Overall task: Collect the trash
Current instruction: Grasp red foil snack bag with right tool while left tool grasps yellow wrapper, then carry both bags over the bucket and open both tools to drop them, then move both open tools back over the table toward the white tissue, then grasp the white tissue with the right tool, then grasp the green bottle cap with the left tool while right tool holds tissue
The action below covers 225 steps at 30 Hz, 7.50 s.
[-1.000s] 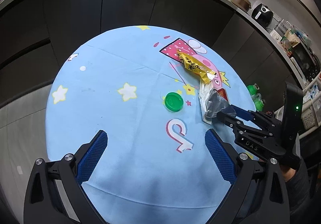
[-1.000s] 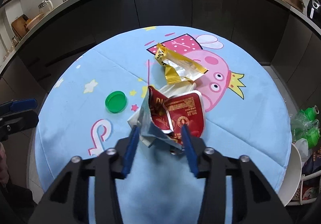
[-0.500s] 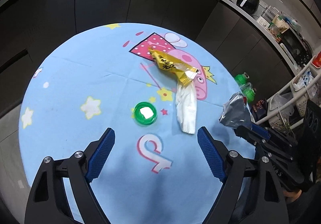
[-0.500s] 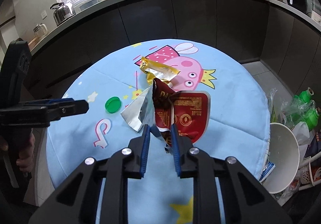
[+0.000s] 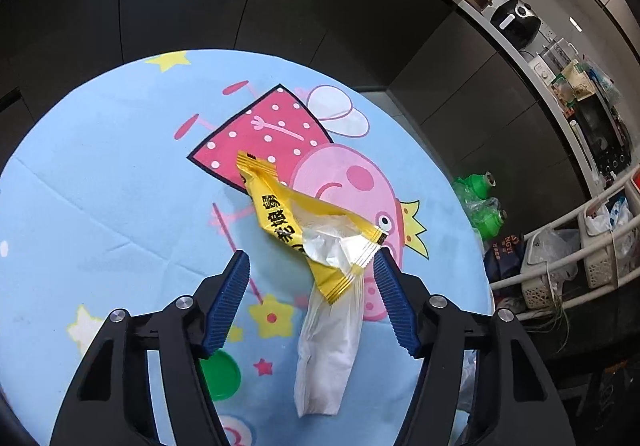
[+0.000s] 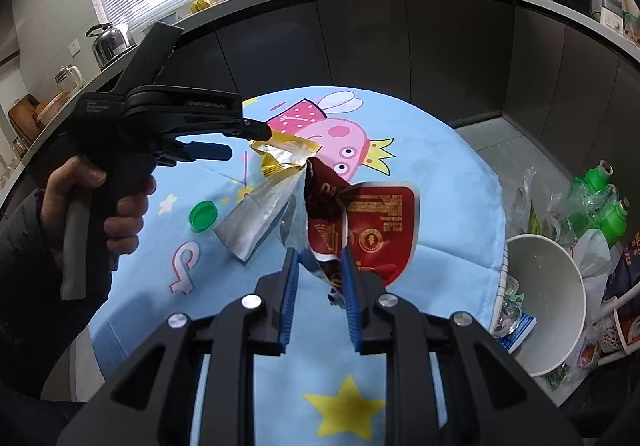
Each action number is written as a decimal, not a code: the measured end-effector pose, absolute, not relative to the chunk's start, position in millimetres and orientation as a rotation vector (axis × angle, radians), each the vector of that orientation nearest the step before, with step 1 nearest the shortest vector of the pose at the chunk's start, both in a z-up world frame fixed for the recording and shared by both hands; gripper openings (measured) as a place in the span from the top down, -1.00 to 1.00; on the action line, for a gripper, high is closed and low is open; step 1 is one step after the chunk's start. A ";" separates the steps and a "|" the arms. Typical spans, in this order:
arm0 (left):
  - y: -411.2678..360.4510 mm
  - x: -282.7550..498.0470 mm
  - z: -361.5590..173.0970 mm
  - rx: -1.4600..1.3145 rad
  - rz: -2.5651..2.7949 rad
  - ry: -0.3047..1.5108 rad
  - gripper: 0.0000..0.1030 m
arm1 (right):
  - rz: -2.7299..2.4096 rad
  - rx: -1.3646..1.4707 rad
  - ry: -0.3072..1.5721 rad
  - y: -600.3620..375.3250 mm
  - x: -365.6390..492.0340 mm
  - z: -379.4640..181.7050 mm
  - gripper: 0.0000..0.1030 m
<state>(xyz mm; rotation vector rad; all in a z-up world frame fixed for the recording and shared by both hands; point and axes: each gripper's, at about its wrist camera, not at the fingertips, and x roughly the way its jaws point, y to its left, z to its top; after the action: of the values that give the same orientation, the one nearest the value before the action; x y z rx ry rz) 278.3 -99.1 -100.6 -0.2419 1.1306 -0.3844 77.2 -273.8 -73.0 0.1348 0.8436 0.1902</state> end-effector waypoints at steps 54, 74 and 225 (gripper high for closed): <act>-274.8 101.9 -6.3 0.137 -0.831 0.971 0.92 | -0.132 0.368 0.689 -417.8 -24.7 -53.3 0.56; -360.9 122.8 -62.1 0.249 -0.919 1.101 0.91 | -0.224 0.506 0.778 -485.7 -12.7 -127.0 0.55; -34.4 196.9 -131.1 0.012 -0.374 1.094 0.74 | 0.054 0.152 0.986 -192.0 139.1 -120.7 0.14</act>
<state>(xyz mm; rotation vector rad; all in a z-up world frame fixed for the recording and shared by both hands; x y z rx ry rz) 196.9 -34.4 -131.1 0.0119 1.0937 -0.3745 139.1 -192.0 -120.7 0.1517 0.9861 0.0543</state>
